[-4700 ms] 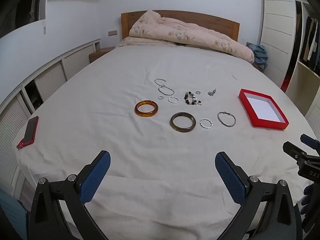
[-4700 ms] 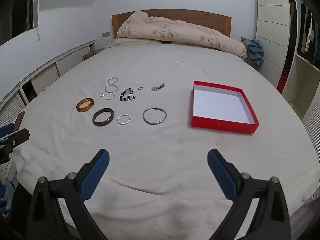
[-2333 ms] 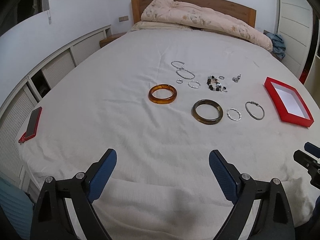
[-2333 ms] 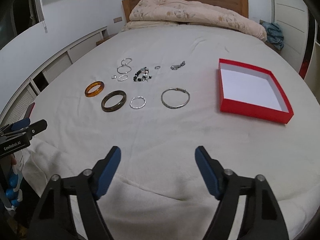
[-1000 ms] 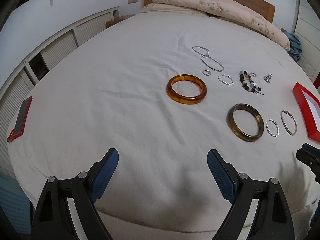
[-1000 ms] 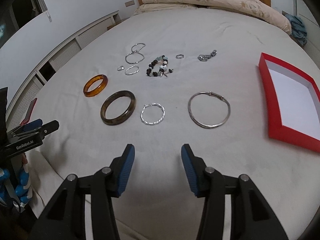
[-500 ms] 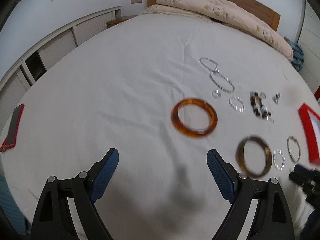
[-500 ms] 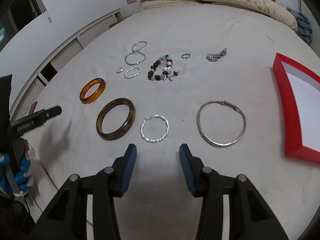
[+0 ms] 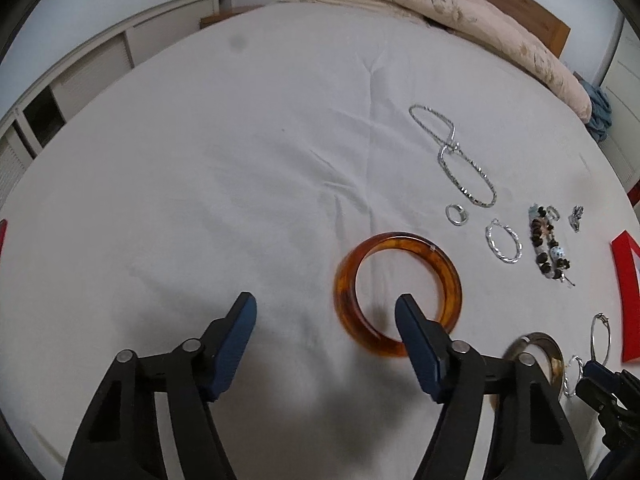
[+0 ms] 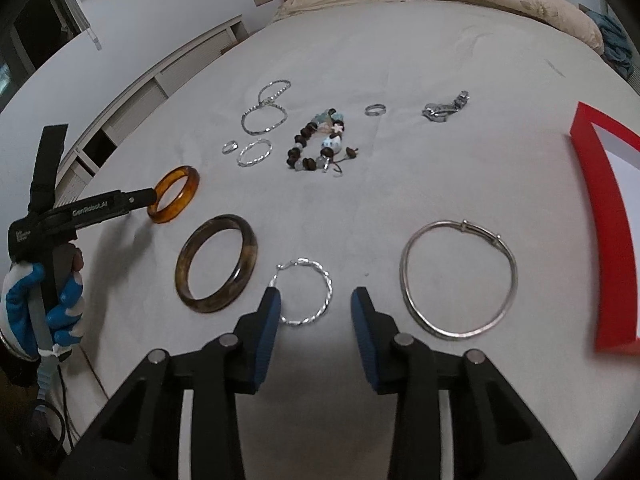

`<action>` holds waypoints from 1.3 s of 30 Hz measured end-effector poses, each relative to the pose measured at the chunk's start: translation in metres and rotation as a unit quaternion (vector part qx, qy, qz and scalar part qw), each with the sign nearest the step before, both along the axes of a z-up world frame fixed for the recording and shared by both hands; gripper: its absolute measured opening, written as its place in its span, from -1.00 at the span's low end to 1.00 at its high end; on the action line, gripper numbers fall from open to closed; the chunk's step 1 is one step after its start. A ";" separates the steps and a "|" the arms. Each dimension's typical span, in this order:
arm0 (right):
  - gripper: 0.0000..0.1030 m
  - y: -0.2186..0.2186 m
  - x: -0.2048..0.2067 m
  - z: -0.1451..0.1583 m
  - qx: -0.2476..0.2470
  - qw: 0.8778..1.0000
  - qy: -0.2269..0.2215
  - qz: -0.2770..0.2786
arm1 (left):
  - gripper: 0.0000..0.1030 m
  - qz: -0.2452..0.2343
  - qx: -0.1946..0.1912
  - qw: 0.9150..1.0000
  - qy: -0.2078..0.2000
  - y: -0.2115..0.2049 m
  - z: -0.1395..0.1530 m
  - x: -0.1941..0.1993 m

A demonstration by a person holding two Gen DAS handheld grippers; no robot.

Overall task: Organize jewelry
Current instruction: 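Grasp the twisted silver hoop with the right tool while the left tool grasps the amber bangle, then carry both pieces into the red box and open both tools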

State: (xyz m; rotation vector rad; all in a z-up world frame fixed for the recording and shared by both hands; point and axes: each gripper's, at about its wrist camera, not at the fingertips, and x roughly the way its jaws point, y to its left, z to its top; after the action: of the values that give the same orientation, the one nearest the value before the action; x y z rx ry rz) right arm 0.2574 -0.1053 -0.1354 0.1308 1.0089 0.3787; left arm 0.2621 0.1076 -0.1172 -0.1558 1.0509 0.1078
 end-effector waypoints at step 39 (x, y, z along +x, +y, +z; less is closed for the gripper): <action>-0.92 -0.049 -0.055 0.089 -0.062 0.994 -0.082 -0.028 | -0.80 -0.065 0.051 0.995 -0.047 -0.076 0.094 -0.046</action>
State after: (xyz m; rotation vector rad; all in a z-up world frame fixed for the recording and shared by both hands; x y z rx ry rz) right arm 0.2021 -0.1541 -0.0469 0.0149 0.8624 0.2701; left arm 0.2162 0.0311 -0.0229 -0.0007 0.9561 0.0360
